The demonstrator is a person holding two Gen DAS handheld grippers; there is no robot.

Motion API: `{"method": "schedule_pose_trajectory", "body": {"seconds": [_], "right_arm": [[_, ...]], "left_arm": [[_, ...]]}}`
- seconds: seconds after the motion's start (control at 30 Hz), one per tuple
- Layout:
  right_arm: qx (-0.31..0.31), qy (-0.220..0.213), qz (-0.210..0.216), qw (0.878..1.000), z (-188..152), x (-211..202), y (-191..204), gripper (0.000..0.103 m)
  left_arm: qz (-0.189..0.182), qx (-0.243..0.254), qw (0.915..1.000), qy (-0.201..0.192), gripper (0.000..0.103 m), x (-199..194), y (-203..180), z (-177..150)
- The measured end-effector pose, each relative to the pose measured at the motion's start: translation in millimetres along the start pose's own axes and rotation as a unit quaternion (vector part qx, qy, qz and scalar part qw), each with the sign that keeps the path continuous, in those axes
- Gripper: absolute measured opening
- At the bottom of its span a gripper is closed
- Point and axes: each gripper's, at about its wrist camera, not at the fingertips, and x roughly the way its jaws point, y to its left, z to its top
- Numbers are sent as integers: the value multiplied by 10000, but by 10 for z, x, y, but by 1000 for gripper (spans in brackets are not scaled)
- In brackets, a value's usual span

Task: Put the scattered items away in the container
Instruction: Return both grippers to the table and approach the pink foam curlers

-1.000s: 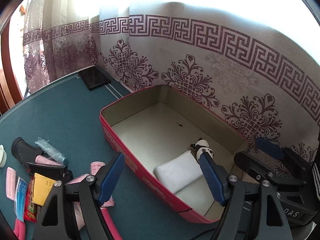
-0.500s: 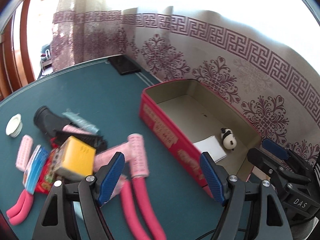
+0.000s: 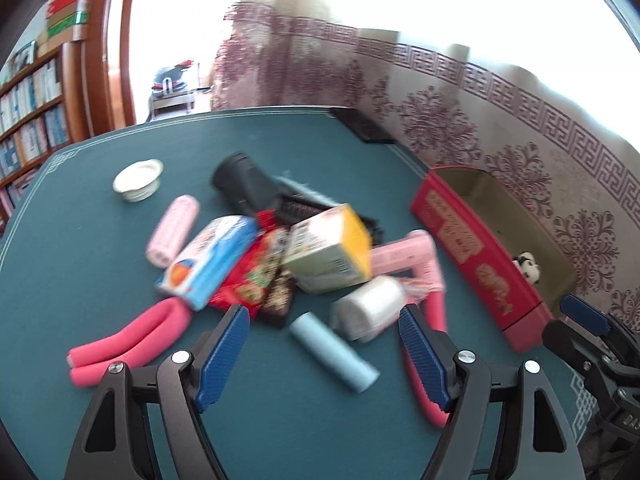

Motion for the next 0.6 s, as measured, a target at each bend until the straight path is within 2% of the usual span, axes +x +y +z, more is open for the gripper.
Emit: {"method": "schedule_pose_trajectory", "body": {"seconds": [0.3,0.5,0.6], "right_arm": [[-269,410,177,9986,-216,148,493,82],[-253,638,146,9975,-306,273,614,82],[-217,671,123,9974,-315,296,620,82]], "left_arm": [[367,-262,9990,-1,79,-140,626,-249],[666,-488,9966,-84,79,-211,988,-284],[709,-427,9965,-86,79,-176,1057,-244]]}}
